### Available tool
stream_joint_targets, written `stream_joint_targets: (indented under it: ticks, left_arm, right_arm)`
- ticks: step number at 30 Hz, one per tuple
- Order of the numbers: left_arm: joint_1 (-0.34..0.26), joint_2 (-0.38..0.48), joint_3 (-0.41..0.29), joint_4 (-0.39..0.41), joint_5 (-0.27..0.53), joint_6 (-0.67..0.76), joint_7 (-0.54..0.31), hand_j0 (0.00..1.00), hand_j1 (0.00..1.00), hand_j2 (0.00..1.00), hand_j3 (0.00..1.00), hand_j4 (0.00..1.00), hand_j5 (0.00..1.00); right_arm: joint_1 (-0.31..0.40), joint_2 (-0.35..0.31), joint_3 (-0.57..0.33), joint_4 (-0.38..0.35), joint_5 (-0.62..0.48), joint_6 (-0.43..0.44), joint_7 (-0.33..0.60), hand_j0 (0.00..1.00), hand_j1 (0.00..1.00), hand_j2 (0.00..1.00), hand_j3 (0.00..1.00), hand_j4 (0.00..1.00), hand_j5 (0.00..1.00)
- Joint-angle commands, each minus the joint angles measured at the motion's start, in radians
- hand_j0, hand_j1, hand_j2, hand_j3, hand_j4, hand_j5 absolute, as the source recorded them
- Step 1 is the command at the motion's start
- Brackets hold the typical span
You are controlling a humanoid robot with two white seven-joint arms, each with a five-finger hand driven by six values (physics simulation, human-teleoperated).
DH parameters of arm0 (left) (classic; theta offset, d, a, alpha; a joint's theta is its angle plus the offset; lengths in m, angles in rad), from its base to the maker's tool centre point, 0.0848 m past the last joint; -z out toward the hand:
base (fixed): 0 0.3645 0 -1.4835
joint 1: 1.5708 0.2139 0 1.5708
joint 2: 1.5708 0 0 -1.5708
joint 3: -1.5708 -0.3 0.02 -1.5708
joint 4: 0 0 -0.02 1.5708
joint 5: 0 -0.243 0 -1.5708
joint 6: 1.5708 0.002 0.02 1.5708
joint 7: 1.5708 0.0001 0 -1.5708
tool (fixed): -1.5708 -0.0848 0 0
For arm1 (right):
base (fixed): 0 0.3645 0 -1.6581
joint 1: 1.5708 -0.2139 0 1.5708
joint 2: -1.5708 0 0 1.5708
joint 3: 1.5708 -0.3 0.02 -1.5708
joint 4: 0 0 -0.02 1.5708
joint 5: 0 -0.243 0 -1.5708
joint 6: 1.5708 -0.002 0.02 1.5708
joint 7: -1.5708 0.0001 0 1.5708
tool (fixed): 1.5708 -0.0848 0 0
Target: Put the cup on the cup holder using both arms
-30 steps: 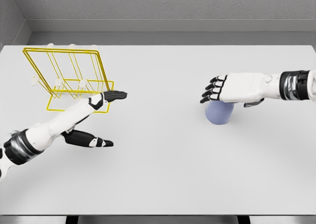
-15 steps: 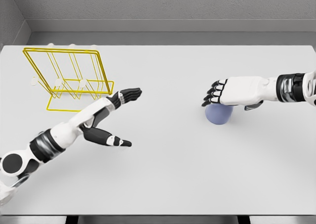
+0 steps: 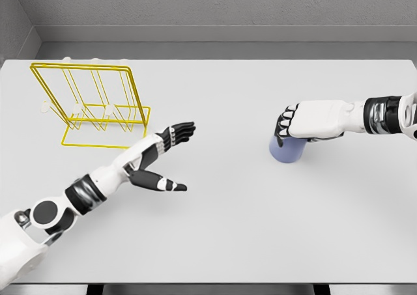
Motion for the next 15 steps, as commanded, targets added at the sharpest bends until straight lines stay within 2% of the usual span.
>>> stream_joint_targets:
  ticks: [1, 3, 6, 8, 10, 15]
  left_arm:
    - [0.0, -0.004, -0.009, 0.003, 0.002, 0.011, -0.001, 1.0, 1.0, 1.0, 1.0, 1.0, 1.0]
    - [0.0, -0.009, -0.015, 0.003, 0.002, 0.023, -0.001, 1.0, 1.0, 1.0, 1.0, 1.0, 1.0]
    - [0.0, -0.011, -0.018, 0.006, 0.002, 0.025, -0.001, 1.0, 1.0, 1.0, 1.0, 1.0, 1.0]
    - [0.0, -0.041, -0.02, 0.046, 0.002, 0.023, -0.002, 1.0, 1.0, 1.0, 1.0, 1.0, 1.0]
    - [0.0, -0.046, -0.02, 0.054, 0.002, 0.023, -0.001, 1.0, 1.0, 1.0, 1.0, 1.0, 1.0]
    - [0.003, -0.063, -0.018, 0.08, 0.002, 0.022, -0.001, 1.0, 1.0, 1.0, 1.0, 1.0, 1.0]
  right_arm:
    - [0.0, -0.003, -0.003, -0.003, -0.009, 0.003, 0.0, 0.56, 0.56, 0.56, 0.56, 0.56, 0.56]
    - [0.0, -0.016, -0.025, -0.052, -0.007, 0.003, 0.0, 0.57, 0.57, 0.57, 0.57, 0.57, 0.57]
    - [0.002, -0.021, -0.042, -0.084, -0.007, 0.003, 0.0, 0.58, 0.58, 0.58, 0.58, 0.58, 0.58]
    - [0.005, -0.035, -0.057, -0.124, -0.007, 0.003, 0.0, 0.57, 0.57, 0.57, 0.57, 0.57, 0.57]
    - [0.006, -0.035, -0.062, -0.155, -0.006, 0.003, 0.0, 0.57, 0.57, 0.57, 0.57, 0.57, 0.57]
    - [0.011, -0.027, -0.056, -0.19, -0.012, 0.003, 0.0, 0.57, 0.57, 0.57, 0.57, 0.57, 0.57]
